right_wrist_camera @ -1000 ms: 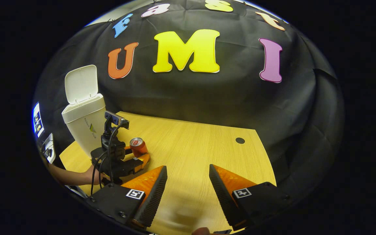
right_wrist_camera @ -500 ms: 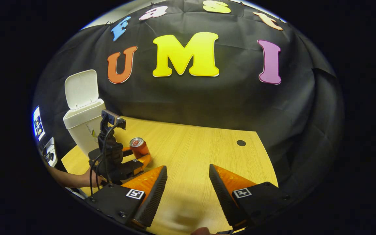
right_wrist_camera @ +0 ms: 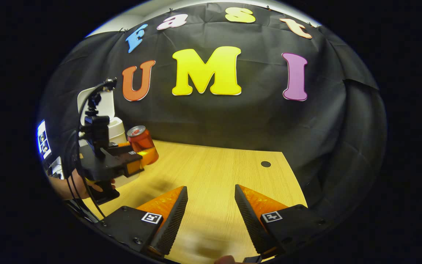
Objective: Press the lid of the desktop garbage bin to open it, pick up the crumpled paper on the desktop and throw it into the bin, then pick up the pop can on the desktop and drop it into the bin, and finally close the garbage bin lid.
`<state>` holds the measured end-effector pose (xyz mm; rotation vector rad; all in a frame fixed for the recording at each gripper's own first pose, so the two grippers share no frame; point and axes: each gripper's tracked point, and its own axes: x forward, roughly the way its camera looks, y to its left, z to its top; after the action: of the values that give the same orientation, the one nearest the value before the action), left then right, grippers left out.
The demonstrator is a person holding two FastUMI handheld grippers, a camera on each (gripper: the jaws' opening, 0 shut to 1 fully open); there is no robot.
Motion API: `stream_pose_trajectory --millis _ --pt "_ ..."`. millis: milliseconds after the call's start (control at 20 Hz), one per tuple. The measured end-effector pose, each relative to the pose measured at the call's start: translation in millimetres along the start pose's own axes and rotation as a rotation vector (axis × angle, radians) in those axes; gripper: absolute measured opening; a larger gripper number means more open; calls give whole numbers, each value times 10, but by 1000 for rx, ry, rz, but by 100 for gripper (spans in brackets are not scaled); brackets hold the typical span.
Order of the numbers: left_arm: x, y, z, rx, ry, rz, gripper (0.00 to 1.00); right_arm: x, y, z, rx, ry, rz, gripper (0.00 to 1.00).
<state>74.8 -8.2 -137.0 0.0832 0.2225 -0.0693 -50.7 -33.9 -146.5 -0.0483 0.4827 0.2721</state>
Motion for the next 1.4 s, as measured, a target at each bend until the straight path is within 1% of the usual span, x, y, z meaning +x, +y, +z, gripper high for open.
stream_pose_trajectory --millis 150,250,400,500,550,650,750,800,850,950,1000,1200,1250,1400 --pt "-113 319 361 6 -40 60 85 -6 22 67 24 -25 0 83" --pt "-160 595 560 -1 -62 109 85 -22 41 109 43 -38 8 82" --pt "-254 1050 796 -16 -84 193 85 -18 111 186 62 -55 26 83" --pt "-316 1364 889 -9 -87 263 85 31 204 241 64 -63 45 83" --pt "-375 1588 903 -5 -87 308 85 77 260 266 67 -64 57 83" --pt "-443 1856 881 -5 -75 371 85 134 351 277 74 -58 78 83" --pt "-503 2099 763 -5 -42 430 85 167 456 289 71 -54 99 83" --pt "-534 2196 681 -8 -18 459 85 180 492 294 66 -52 108 81" --pt "-560 2307 591 -14 8 492 85 191 540 300 62 -51 117 83" --pt "-610 2460 434 -33 54 547 85 213 608 298 55 -44 130 83" --pt "-609 2496 392 -52 62 555 85 216 641 290 50 -40 134 82" --pt "-578 2527 257 -101 86 573 86 226 727 288 35 -32 149 83" --pt "-577 2526 246 -113 86 574 87 228 736 294 33 -29 150 81" --pt "-569 2497 217 -129 92 574 88 227 750 290 26 -28 156 83"
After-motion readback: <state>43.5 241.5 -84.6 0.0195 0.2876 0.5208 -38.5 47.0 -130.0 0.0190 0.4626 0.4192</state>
